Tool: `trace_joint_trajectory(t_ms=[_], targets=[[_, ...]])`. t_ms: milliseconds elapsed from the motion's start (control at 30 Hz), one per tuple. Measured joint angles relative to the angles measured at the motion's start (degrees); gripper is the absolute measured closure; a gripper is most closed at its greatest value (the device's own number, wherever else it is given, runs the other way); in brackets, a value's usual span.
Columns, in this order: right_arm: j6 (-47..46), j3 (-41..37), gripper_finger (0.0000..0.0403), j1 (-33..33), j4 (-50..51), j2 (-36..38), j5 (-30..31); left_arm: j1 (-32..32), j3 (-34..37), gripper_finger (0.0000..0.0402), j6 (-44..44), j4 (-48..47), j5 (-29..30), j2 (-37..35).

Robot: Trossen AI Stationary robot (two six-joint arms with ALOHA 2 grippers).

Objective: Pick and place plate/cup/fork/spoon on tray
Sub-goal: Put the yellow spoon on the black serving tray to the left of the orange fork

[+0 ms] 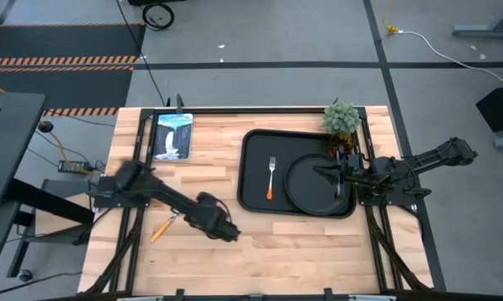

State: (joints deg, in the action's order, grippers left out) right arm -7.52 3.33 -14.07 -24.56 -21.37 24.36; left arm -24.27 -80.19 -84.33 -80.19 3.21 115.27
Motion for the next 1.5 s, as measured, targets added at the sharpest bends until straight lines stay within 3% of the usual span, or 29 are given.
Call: trace_joint_trajectory(t_ms=[267,467,667,933,1067,1233,1500], targets=[[0.0,0.0,0.0376,0.0,-0.2,0.0,0.0,-5.2,17.7,0.04,-9.8,12.8,2.1,-16.8],[0.0,0.0,0.0376,0.0,-0.2,0.0,0.0,-8.8,26.1,0.0386,-11.2,15.0,0.0,-22.0],[0.0,0.0,0.0376,0.0,-0.2,0.0,0.0,-9.1,27.8,0.0327,-14.8,15.1,-0.3,-22.3],[0.0,0.0,0.0376,0.0,-0.2,0.0,0.0,-9.7,31.6,0.0208,-14.2,23.3,-2.3,-22.3],[0.0,0.0,0.0376,0.0,-0.2,0.0,0.0,-10.3,33.1,0.0183,-14.0,23.3,-2.7,-22.3],[0.0,0.0,0.0376,0.0,-0.2,0.0,0.0,-11.3,34.0,0.0194,-12.5,25.0,-3.1,-22.4],[0.0,0.0,0.0376,0.0,-0.2,0.0,0.0,-12.3,34.7,0.0265,-9.3,26.7,-3.3,-22.7]])
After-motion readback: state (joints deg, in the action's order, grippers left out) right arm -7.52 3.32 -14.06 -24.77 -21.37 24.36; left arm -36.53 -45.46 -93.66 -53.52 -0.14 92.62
